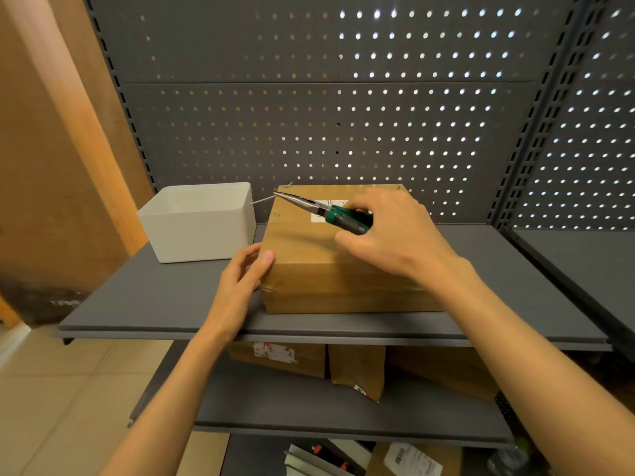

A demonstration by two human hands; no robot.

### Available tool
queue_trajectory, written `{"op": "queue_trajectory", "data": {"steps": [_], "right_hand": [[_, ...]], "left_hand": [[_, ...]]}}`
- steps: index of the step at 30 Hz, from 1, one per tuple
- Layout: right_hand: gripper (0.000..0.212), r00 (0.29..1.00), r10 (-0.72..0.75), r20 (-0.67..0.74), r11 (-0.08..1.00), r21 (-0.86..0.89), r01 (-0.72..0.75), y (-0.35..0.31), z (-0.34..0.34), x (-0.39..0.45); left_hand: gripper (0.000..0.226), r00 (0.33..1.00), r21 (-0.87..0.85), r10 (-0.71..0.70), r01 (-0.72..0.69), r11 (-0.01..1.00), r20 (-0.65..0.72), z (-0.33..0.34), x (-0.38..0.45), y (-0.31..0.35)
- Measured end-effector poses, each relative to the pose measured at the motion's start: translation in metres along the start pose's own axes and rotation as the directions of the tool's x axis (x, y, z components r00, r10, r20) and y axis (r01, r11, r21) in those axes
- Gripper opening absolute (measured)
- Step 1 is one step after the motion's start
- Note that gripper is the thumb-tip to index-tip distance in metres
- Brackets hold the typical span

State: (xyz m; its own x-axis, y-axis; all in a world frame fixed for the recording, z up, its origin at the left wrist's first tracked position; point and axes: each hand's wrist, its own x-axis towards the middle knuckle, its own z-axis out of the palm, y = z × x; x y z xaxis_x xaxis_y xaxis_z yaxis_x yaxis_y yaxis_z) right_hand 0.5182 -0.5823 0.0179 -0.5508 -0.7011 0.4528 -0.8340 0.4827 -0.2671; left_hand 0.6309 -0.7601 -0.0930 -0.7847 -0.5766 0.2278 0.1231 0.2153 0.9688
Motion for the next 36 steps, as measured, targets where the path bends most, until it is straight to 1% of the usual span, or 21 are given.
{"op": "queue_trajectory", "data": {"steps": [2,6,7,9,12,13,18,24,28,33,36], "right_hand": [[0.020,1.000,-0.002,0.006,1.000,0.005,0.002,-0.006,0.000,0.006],[0.023,1.000,-0.004,-0.009,0.999,-0.042,0.004,-0.020,0.007,0.024],[0.024,1.000,-0.004,-0.014,0.999,-0.045,0.003,-0.023,0.010,0.028],[0.025,1.000,0.003,-0.020,0.999,-0.039,-0.004,-0.029,0.016,0.037],[0.024,0.999,0.019,-0.038,0.999,-0.045,-0.020,-0.040,0.025,0.051],[0.024,0.999,0.024,-0.041,0.998,-0.053,-0.026,-0.043,0.029,0.055],[0.025,0.999,0.031,-0.011,0.996,-0.080,-0.032,-0.057,0.048,0.074],[0.028,1.000,0.022,0.023,0.987,-0.158,-0.018,-0.068,0.065,0.091],[0.036,0.999,0.002,0.049,0.979,-0.203,0.008,-0.068,0.074,0.098],[0.042,0.999,0.012,0.050,0.977,-0.215,-0.001,-0.066,0.078,0.098],[0.041,0.999,0.015,0.031,0.979,-0.206,-0.008,-0.063,0.072,0.095]], "left_hand": [[0.075,1.000,0.059,0.024,-0.024,0.998,-0.014,0.001,0.000,0.001],[0.083,0.998,0.165,0.066,-0.062,0.984,-0.020,-0.009,0.000,0.004],[0.080,0.996,0.202,0.084,-0.077,0.976,-0.025,-0.012,0.000,0.006],[0.067,0.990,0.298,0.129,-0.110,0.948,-0.047,-0.019,0.000,0.011],[0.042,0.975,0.462,0.204,-0.143,0.875,-0.085,-0.032,0.003,0.018],[0.037,0.971,0.505,0.219,-0.140,0.851,-0.099,-0.037,0.004,0.020],[0.039,0.961,0.633,0.235,-0.092,0.769,-0.146,-0.059,0.009,0.024],[0.035,0.969,0.694,0.201,-0.048,0.718,-0.141,-0.074,0.011,0.021],[0.022,0.974,0.718,0.177,-0.022,0.696,-0.142,-0.078,0.012,0.018],[0.023,0.978,0.732,0.172,-0.030,0.681,-0.120,-0.079,0.014,0.018],[0.022,0.980,0.715,0.173,-0.051,0.697,-0.099,-0.074,0.017,0.020]]}}
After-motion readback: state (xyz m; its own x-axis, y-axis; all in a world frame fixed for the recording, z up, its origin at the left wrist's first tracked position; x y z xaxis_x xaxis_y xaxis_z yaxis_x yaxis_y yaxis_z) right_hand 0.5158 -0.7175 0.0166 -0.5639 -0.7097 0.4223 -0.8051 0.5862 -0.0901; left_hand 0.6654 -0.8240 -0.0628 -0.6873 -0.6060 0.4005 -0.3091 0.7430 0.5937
